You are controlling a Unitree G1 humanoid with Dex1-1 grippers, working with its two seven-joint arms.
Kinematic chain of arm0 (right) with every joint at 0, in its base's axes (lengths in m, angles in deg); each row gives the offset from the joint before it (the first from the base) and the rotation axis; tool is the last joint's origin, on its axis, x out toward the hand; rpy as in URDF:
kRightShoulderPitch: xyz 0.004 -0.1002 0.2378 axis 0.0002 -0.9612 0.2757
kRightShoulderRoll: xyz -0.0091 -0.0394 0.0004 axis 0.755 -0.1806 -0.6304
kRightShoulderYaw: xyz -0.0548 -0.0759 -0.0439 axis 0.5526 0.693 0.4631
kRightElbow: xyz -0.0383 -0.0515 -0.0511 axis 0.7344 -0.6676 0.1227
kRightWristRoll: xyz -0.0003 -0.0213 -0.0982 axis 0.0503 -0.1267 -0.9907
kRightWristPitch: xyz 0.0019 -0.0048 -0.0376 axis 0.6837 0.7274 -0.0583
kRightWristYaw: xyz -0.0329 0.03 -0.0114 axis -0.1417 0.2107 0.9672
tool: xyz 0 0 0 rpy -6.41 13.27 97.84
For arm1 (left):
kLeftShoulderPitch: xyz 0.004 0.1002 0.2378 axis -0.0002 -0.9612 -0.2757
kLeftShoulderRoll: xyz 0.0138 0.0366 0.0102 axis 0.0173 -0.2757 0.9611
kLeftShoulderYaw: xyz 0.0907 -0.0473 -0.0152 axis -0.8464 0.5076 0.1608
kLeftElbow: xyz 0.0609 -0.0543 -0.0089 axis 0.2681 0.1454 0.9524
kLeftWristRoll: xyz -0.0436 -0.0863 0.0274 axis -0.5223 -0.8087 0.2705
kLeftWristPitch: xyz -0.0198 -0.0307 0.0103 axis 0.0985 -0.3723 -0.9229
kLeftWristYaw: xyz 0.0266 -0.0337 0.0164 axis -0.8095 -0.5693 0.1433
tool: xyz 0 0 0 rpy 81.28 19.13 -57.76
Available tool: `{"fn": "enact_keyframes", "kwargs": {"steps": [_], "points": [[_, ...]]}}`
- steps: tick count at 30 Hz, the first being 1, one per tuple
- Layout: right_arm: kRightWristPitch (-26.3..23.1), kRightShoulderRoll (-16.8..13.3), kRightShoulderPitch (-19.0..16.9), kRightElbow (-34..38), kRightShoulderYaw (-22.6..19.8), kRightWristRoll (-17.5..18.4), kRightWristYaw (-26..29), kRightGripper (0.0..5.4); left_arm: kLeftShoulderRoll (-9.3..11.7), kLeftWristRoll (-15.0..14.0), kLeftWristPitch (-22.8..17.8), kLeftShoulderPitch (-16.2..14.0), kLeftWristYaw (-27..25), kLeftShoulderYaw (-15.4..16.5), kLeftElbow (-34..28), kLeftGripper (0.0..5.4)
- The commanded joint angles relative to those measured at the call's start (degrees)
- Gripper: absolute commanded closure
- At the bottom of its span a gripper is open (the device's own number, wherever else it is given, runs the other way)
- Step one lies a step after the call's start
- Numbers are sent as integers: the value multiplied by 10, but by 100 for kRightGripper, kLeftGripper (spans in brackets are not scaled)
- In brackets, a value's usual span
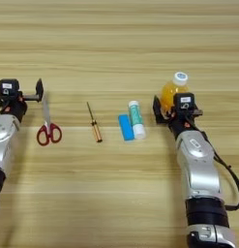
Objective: Move the objects on the table
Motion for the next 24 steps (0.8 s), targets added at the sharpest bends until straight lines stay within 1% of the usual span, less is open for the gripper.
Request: {"fn": "enact_keyframes", "kwargs": {"steps": [1,6,17,24], "points": [[12,-1,0,17,-2,7,-1,52,3,4,-5,0,1,-1,0,0],[15,0,-1,23,-5,13,-1,3,4,4,-5,0,1,-1,-1,0],[35,2,-6,64,-9,27,-1,3,4,4,-5,0,0,-1,-1,0],[47,-4,-21,126,-10,16,-16,3,4,4,-4,0,0,-1,1,0]]}}
